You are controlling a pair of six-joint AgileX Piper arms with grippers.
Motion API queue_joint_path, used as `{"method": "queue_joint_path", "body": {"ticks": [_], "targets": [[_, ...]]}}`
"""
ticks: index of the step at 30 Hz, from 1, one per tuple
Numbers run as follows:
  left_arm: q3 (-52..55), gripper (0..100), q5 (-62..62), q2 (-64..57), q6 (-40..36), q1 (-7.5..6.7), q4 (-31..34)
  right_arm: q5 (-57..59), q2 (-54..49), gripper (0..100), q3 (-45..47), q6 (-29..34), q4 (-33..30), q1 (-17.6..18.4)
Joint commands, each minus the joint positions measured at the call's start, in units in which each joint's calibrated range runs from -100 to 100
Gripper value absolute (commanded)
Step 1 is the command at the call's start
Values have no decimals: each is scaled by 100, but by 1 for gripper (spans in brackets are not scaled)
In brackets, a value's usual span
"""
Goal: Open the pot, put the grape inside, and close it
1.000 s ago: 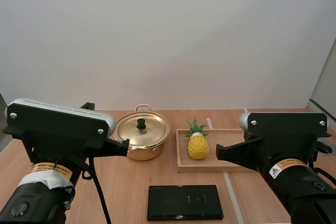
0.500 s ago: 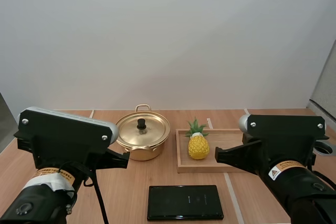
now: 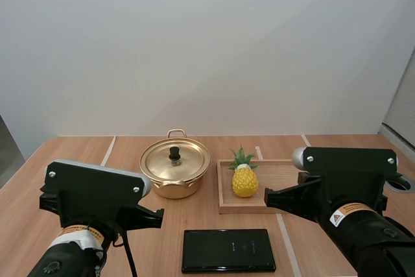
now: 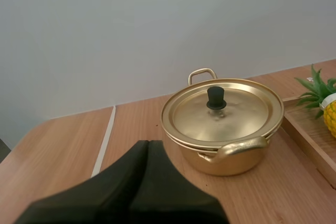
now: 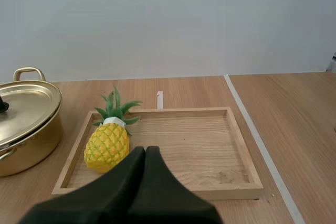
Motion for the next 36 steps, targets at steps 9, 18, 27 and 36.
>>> {"method": "queue_joint_path", "body": {"ticks": [9,18,27,36], "targets": [[98,0,-155,-21,-899,8,46,-769,-24,0,236,-42,-141,-17],[98,0,-155,-21,-899,8,46,-1534,-24,0,1238,-42,-361,-17],[438,0,-589,-21,-899,8,46,-1684,-24,0,1238,-42,-361,-17],[438,0,-610,-21,-888,8,46,-1684,-24,0,1238,-32,-335,-17]]}}
